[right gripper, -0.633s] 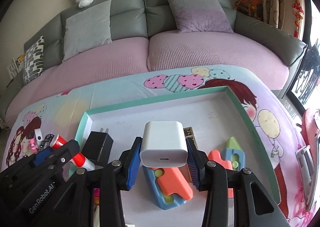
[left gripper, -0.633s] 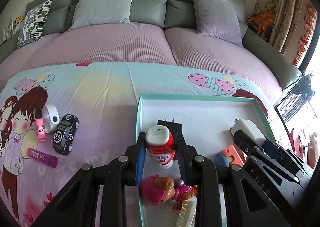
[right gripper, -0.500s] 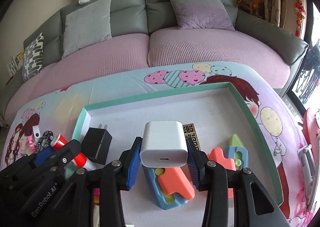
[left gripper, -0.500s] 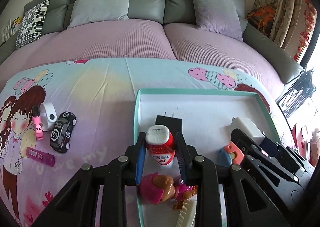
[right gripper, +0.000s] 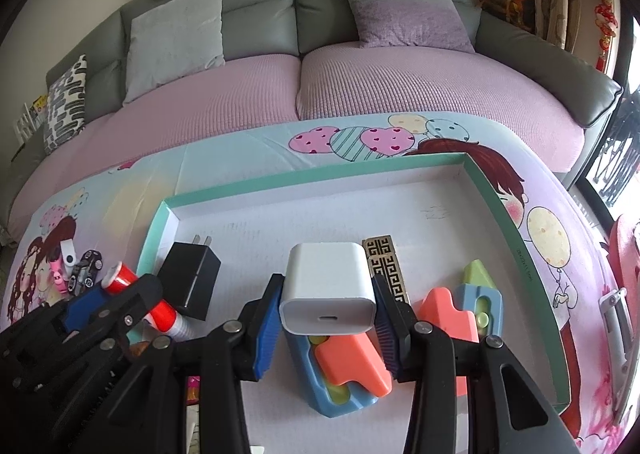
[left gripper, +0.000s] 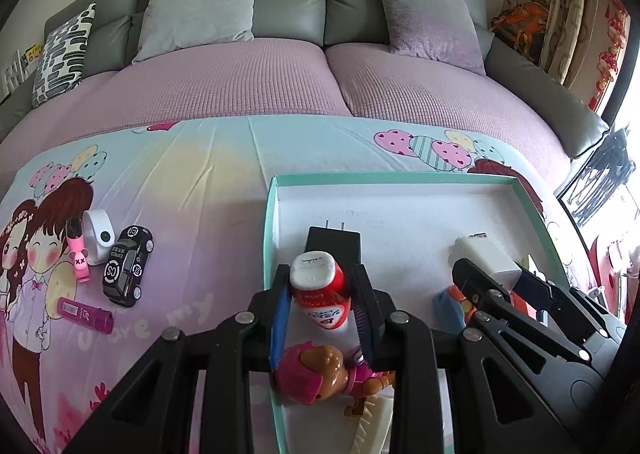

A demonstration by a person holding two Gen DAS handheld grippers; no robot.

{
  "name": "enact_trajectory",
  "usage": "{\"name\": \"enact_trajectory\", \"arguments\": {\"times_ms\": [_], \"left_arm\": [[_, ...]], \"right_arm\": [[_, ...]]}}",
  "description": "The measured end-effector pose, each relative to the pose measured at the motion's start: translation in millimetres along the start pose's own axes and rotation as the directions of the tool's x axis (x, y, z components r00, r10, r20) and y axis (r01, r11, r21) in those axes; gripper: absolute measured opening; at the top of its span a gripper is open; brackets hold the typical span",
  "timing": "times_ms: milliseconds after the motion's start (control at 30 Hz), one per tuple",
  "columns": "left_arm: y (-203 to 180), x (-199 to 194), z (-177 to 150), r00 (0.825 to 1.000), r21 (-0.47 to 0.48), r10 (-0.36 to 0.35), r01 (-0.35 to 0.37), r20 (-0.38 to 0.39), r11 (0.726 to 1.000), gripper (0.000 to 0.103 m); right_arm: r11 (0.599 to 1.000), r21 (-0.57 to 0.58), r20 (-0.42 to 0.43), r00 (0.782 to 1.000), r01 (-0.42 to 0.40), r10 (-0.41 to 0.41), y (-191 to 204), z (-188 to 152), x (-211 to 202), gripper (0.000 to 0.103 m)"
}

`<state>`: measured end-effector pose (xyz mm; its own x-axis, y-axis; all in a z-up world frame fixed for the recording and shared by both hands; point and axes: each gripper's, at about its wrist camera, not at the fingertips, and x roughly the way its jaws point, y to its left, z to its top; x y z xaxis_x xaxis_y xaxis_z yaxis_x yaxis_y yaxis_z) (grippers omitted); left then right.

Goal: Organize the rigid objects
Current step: 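Release the red tube from the left tool while the right tool releases the white cube in the tray, then move both tools back from the tray to the remaining pile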

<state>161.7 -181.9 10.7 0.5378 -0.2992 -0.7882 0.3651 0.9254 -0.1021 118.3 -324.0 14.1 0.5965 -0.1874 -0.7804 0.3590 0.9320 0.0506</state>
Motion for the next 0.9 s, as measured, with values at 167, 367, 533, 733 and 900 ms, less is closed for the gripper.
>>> {"name": "enact_trajectory", "arguments": {"times_ms": [167,367,533,733,900], "left_arm": [[4.4,-5.0,1.3,1.0,-0.013,-0.002,0.002,0.005,1.0,0.031],[11.4,-17.2,4.5,0.999,-0.034,0.009,-0.007,0.04,0.999,0.042],[11.5,-26.4,6.0,0.998,-0.024,0.023,-0.022,0.066,0.999,0.043],[10.9,-34.3,7.9,0.996,-0.024,0.024,-0.022,0.083,0.999,0.043],[16.6,-42.8,10.0,0.992,-0.031,0.046,-0.043,0.12,0.999,0.055]], "right_arm": [[1.0,-0.019,0.04,0.999,0.025,-0.024,3.4,2.6,-8.4,0.063],[1.0,-0.008,0.058,0.998,0.014,-0.013,1.9,6.4,-15.3,0.064],[1.0,-0.016,0.071,0.997,0.011,-0.01,4.4,8.2,-19.5,0.064],[1.0,-0.003,0.077,0.997,0.009,-0.008,2.2,9.1,-21.6,0.064],[1.0,-0.012,0.079,0.997,0.004,-0.003,5.3,9.2,-21.5,0.064]]}}
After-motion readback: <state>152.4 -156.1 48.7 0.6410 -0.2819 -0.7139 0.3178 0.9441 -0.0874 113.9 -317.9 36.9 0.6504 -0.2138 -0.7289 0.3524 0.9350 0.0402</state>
